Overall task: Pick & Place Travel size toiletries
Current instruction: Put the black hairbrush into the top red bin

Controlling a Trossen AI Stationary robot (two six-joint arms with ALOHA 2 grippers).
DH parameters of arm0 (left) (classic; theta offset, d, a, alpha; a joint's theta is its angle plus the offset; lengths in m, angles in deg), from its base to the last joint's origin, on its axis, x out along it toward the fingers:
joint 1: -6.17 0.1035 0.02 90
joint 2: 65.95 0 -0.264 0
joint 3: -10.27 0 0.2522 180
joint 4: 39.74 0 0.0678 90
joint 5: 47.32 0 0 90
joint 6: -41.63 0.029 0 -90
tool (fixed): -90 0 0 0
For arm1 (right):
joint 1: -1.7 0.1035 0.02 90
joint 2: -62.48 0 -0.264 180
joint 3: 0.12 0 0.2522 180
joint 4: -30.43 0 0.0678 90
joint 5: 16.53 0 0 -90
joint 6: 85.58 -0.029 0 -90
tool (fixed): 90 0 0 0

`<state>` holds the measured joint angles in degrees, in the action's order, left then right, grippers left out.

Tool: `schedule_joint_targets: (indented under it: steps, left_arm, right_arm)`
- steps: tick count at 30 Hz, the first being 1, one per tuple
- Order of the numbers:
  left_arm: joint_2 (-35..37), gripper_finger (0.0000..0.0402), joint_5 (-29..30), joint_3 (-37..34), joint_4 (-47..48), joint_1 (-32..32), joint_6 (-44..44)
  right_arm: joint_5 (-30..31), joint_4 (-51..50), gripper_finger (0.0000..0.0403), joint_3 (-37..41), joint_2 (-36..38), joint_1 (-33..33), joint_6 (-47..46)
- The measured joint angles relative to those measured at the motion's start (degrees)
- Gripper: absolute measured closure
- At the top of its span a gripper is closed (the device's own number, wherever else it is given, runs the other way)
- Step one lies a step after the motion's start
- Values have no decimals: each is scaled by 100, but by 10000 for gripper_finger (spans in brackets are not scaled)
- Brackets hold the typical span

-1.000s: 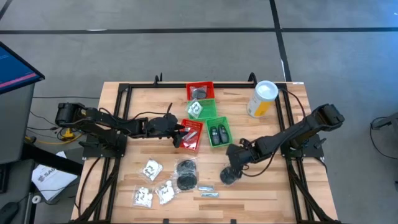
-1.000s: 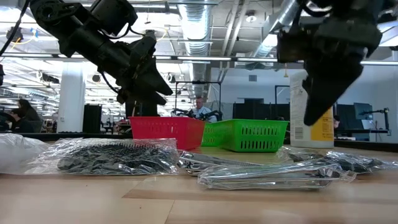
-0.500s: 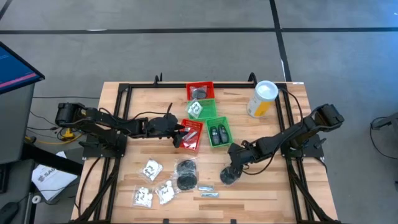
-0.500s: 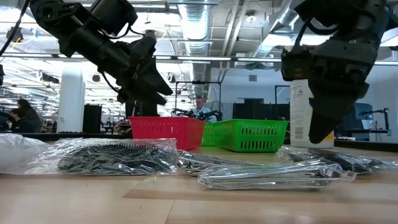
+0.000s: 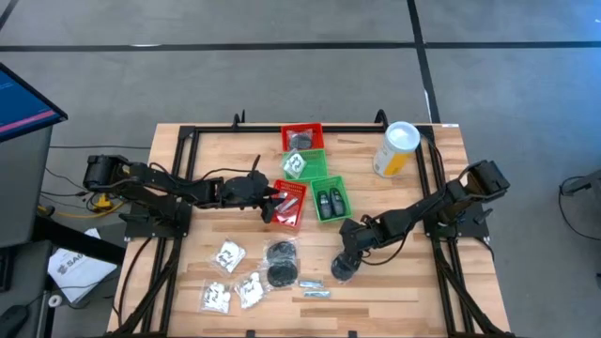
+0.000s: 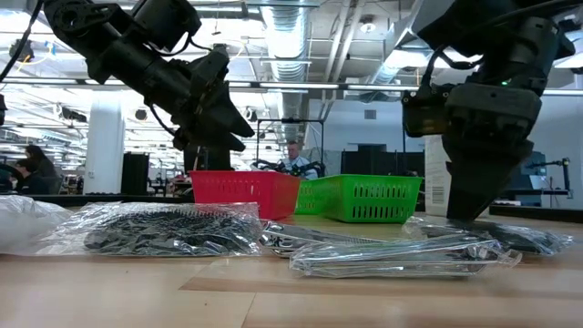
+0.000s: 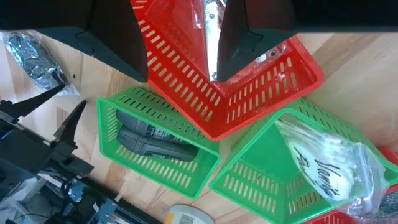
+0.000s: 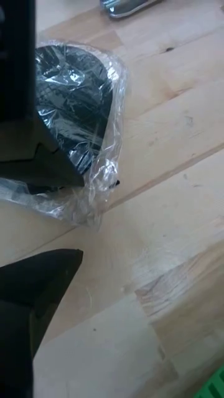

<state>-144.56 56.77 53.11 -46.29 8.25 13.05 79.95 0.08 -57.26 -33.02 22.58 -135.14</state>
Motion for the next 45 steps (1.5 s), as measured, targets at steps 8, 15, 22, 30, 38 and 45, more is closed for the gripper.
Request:
schedule_joint_targets:
  steps: [8,15,22,30,38,45]
  left_arm:
    - [0,221,0,0,-20,0,2]
    - [0,221,1,0,-34,1,2]
    - [0,221,2,0,-40,2,2]
    - [0,221,0,0,-86,0,2]
    - [2,221,0,0,-138,0,2]
    - [2,221,0,0,-173,0,2]
  right_arm:
    - [2,-17,302,13,-14,-5,0]
    - [-79,12,393,20,-28,-7,42]
    - [-282,-243,402,-191,171,-32,460]
    - [-158,-638,402,-733,587,-37,1012]
    - [-162,-1129,403,-1197,624,-42,1359]
    - [-216,-1118,395,-979,511,-24,1075]
